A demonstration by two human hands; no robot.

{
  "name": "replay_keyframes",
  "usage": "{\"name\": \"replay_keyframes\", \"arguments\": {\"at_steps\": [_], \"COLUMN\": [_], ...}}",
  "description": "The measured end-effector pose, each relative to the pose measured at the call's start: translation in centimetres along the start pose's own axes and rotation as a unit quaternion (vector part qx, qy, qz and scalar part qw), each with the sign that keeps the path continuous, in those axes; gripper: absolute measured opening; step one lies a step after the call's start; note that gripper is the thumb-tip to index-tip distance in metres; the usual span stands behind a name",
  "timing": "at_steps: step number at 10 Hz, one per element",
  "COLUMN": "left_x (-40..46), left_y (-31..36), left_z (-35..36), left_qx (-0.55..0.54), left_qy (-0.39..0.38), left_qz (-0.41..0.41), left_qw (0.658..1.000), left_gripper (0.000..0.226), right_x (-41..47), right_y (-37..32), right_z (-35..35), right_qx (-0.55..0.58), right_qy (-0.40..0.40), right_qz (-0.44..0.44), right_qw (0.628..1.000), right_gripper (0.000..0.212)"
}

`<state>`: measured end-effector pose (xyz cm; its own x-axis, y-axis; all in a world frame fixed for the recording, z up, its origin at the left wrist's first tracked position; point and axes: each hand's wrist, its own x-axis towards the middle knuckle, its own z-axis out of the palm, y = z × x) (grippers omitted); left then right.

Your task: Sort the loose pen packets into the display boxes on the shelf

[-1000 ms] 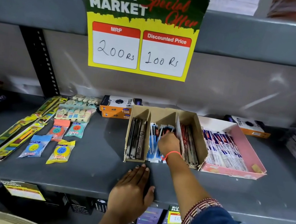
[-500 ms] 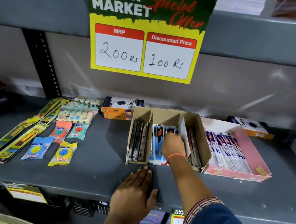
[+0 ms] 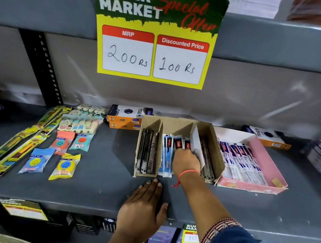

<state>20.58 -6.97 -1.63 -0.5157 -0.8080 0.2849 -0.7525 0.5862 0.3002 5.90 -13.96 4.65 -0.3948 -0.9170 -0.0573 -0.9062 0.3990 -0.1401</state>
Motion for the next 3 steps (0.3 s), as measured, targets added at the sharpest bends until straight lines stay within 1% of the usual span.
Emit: {"name": "replay_keyframes", "arguments": {"at_steps": [1,2,3], "left_x": [0.1,-0.1,-0.2], "left_y": [-0.1,0.1,0.4], "left_z": [0.4,0.1,0.5], "left_qx": [0.005,0.0,-0.002], "left_qy": [0.009,0.006,0.0], "left_qz": [0.004,0.007,0.009], "left_qw": [1.0,1.0,1.0], "left_gripper": [0.051,0.049,0.047], "right_x": [-0.7,-2.5,-4.8], "right_y": [0.0,0.0,0.9], "right_z": [-0.1,-1.1,-0.9], "right_qx": [0.021,0.044,0.025], "right_qy": [0.019,0.061,0.111], "right_qz": [-0.008,-0.034,-0.07], "right_qw": [1.0,0.997,0.991], "right_gripper": [0.033,0.031,0.035]}}
